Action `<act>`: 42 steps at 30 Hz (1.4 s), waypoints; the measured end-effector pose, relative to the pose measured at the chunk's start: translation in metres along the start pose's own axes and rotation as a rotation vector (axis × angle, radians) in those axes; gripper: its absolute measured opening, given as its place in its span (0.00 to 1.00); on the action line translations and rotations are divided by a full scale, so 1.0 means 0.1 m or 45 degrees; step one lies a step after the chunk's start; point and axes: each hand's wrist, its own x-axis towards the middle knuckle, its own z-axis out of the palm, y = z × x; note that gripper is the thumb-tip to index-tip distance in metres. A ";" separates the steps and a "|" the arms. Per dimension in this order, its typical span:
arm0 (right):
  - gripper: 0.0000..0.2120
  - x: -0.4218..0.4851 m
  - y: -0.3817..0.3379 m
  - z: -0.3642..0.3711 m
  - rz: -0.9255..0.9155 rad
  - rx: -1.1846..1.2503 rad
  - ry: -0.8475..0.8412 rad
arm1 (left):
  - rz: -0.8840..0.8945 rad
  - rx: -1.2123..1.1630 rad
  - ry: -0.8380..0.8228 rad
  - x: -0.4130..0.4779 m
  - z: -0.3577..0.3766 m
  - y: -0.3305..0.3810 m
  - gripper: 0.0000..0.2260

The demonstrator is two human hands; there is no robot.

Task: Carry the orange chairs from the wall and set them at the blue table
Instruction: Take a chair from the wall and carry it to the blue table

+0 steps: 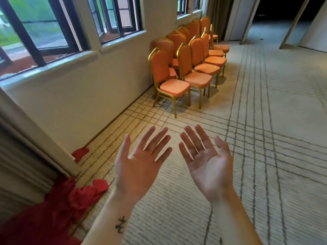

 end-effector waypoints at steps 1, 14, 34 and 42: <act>0.25 0.23 0.01 0.00 0.010 -0.005 0.015 | -0.001 0.000 0.019 0.22 -0.03 0.03 0.31; 0.25 3.21 0.15 0.74 -0.008 -0.121 0.093 | -0.132 -0.106 -0.046 3.27 -0.66 0.97 0.31; 0.27 7.66 0.00 1.30 0.147 0.101 0.084 | -0.119 -0.078 0.076 7.28 -1.09 1.95 0.31; 0.25 9.10 -0.36 1.51 0.221 0.077 0.071 | -0.059 -0.088 0.160 8.75 -1.07 2.24 0.31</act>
